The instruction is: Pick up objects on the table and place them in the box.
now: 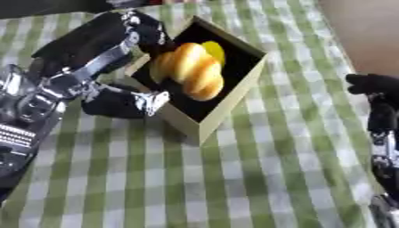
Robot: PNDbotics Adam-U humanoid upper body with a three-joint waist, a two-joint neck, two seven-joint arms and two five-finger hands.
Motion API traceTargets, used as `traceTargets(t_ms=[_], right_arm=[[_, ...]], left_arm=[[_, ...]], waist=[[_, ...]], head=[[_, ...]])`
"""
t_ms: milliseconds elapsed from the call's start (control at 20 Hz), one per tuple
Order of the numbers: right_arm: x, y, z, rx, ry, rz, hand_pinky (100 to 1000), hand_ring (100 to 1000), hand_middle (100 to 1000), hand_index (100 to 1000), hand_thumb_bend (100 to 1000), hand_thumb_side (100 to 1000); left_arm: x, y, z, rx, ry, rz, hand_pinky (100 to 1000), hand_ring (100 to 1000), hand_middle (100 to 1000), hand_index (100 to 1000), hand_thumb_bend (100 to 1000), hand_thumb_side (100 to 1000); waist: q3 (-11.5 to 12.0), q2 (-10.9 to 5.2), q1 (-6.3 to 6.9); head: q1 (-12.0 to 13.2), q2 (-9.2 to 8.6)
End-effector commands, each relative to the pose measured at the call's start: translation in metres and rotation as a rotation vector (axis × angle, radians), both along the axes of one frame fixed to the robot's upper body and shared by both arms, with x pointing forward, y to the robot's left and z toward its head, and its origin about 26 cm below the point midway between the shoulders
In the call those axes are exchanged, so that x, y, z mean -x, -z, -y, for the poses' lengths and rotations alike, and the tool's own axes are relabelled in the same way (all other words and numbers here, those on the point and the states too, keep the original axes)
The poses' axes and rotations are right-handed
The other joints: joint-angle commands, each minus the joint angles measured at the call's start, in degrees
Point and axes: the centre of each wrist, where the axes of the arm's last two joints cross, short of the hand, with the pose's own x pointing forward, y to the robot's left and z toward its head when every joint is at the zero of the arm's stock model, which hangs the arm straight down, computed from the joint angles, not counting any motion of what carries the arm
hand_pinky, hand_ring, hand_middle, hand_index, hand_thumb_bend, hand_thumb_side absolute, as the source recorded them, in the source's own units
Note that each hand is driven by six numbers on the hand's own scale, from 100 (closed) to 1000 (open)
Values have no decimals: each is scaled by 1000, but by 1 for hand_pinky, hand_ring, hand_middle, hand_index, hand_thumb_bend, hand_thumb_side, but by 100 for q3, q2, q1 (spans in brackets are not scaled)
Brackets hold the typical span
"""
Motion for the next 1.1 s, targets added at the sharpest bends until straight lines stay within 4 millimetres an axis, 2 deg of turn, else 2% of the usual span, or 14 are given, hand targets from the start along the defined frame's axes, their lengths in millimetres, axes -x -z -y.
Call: traceTargets(t_ms=[50,350,650,1100], right_arm=[[1,-5,2,16,7,9,884,781,599,770,100,563],[1,-4,0,16,2,1,886,782,598,770,100,564],[1,-4,-2,18,-6,-5,887,782,597,770,100,565],[1,-3,-3,21,-18,-14,888,783,597,770,100,566]], left_arm=[[-10,7,5,15,-41,12,614,569,533,667,100,268],[-25,20,8,46,-96,22,613,563,528,664,100,286],[-30,14,9,96,-103,24,613,561,528,665,100,307],[-46,13,14,68,-160,32,614,572,535,670,100,304]], waist=[[6,-159,-27],[-33,-156,-17],[-71,-164,5],[-123,-190,35]], head=[[-10,-2],[-9,-1],[-94,16],[-91,11]])
